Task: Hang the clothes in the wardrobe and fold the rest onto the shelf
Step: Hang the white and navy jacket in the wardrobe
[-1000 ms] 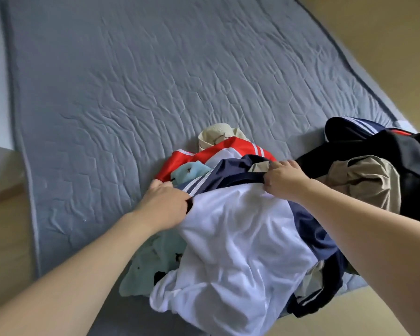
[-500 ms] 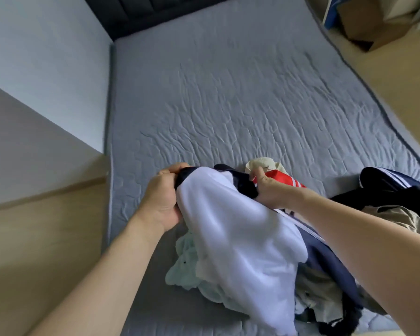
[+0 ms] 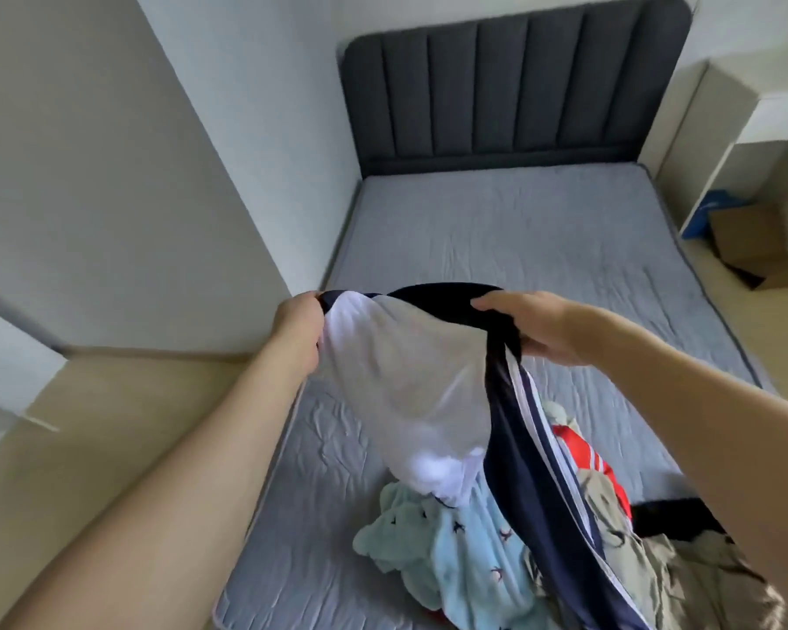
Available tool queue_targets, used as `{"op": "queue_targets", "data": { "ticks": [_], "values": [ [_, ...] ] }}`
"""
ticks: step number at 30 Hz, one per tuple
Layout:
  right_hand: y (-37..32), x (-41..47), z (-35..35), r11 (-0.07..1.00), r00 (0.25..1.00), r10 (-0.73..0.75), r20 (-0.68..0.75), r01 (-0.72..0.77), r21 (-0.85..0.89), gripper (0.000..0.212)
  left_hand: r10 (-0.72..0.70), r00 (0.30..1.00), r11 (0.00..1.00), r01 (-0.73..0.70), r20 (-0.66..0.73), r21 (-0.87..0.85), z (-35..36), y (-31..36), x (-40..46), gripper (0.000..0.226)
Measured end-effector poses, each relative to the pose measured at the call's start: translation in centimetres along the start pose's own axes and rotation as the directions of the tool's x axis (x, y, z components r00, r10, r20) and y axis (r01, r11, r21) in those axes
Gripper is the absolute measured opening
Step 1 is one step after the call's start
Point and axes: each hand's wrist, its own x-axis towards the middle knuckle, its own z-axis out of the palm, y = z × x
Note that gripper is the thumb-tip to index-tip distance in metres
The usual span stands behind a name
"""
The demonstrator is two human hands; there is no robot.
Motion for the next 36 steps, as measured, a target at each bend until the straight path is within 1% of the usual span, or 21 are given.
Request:
{"op": "queue_targets", "data": {
  "ticks": [1,3,5,7,8,9,10,12,14,16,18,20,22,24,26,28,29,30,33,34,36],
  "values": [
    [-2.3,-0.9,1.0,0.997,0.998,-0.060,-0.022,0.061,0.042,0.026,0.053,0.999,0.994,-0.052,-0.010,0.096,-1.0,0.3,0.3,0.014],
    [-6.5,-2.4,2.8,0.985,0.986,-0.162,-0.051,0.165,0.059,0.025,0.163,0.987,0.954,-0.155,-0.009,0.258,-3.0,1.1,0.2,0.016],
    [-10.2,-3.2,5.3,0.974,0.974,-0.227,-0.004,0.227,0.024,0.031,0.209,0.977,0.938,-0.212,0.038,0.273,-6.0,2.2,-1.0,0.016],
    [-12.8,-3.8,8.3,0.972,0.972,-0.227,0.058,0.230,-0.053,0.036,0.216,0.954,0.928,-0.267,0.209,0.261,-8.9,3.1,-2.8,0.017],
    [-13.9,-4.2,10.0,0.969,0.973,-0.218,0.075,0.225,-0.099,0.038,0.178,0.932,0.915,-0.275,0.317,0.296,-10.3,3.3,-3.9,0.009],
    [-14.8,-4.4,11.7,0.965,0.973,-0.217,0.082,0.227,-0.131,0.039,0.124,0.898,0.897,-0.283,0.422,0.339,-11.6,3.3,-4.6,0.016],
    [-15.7,-4.5,13.3,0.962,0.970,-0.225,0.087,0.235,-0.136,0.040,0.073,0.859,0.880,-0.295,0.506,0.373,-12.8,3.2,-5.3,0.035],
    [-17.5,-4.7,16.8,0.956,0.960,-0.263,0.093,0.272,-0.109,0.039,0.029,0.827,0.870,-0.298,0.562,0.393,-14.8,2.5,-6.2,0.062],
    [-19.7,-5.2,20.9,0.936,0.942,-0.322,0.092,0.331,-0.118,0.038,0.113,0.879,0.864,-0.317,0.464,0.391,-17.1,1.8,-6.1,0.073],
    [-21.6,-5.7,23.9,0.893,0.922,-0.386,0.035,0.383,-0.237,0.038,0.199,0.927,0.880,-0.312,0.319,0.358,-18.7,2.1,-5.5,0.072],
    [-23.8,-6.1,27.3,0.823,0.899,-0.438,-0.005,0.399,-0.403,0.041,0.289,0.935,0.908,-0.336,0.207,0.250,-21.4,2.8,-4.5,0.052],
    [-25.7,-5.9,30.2,0.766,0.871,-0.488,-0.053,0.399,-0.504,0.036,0.393,0.907,0.874,-0.419,0.150,0.245,-24.4,4.0,-3.5,0.013],
    [-27.2,-5.7,32.7,0.741,0.844,-0.529,-0.090,0.408,-0.534,0.034,0.452,0.882,0.843,-0.471,0.131,0.261,-27.2,5.2,-2.6,0.025],
    [-28.5,-5.4,35.1,0.707,0.803,-0.593,-0.063,0.482,-0.517,0.030,0.481,0.871,0.850,-0.490,0.094,0.194,-30.6,6.3,-1.8,0.024],
    [-29.6,-4.9,37.5,0.721,0.768,-0.640,-0.025,0.589,-0.366,0.027,0.498,0.867,0.867,-0.498,0.008,0.036,-34.5,7.6,-1.0,0.019],
    [-30.2,-4.6,39.6,0.773,0.784,-0.609,0.121,0.621,-0.132,0.023,0.491,0.866,0.859,-0.499,-0.092,-0.114,-38.5,8.9,-0.1,0.020],
    [-30.1,-4.1,41.0,0.805,0.793,-0.572,0.210,0.591,-0.042,0.020,0.492,0.861,0.845,-0.508,-0.131,-0.167,-40.8,9.5,0.6,0.019],
    [-29.8,-3.6,42.5,0.827,0.800,-0.537,0.266,0.562,-0.020,0.023,0.495,0.855,0.830,-0.518,-0.153,-0.207,-42.8,10.2,1.0,0.017],
    [-27.8,-1.5,48.3,0.833,0.851,-0.454,0.262,0.510,-0.213,0.061,0.485,0.853,0.804,-0.522,-0.192,-0.286,-47.8,11.5,2.2,0.018],
    [-27.0,-0.9,50.2,0.830,0.865,-0.435,0.249,0.493,-0.262,0.065,0.482,0.851,0.799,-0.524,-0.207,-0.295,-49.1,11.7,2.5,0.023],
    [-25.6,0.9,54.7,0.807,0.879,-0.381,0.286,0.467,-0.363,0.057,0.492,0.833,0.776,-0.551,-0.254,-0.306,-52.1,11.8,2.9,0.023]
  ]
}}
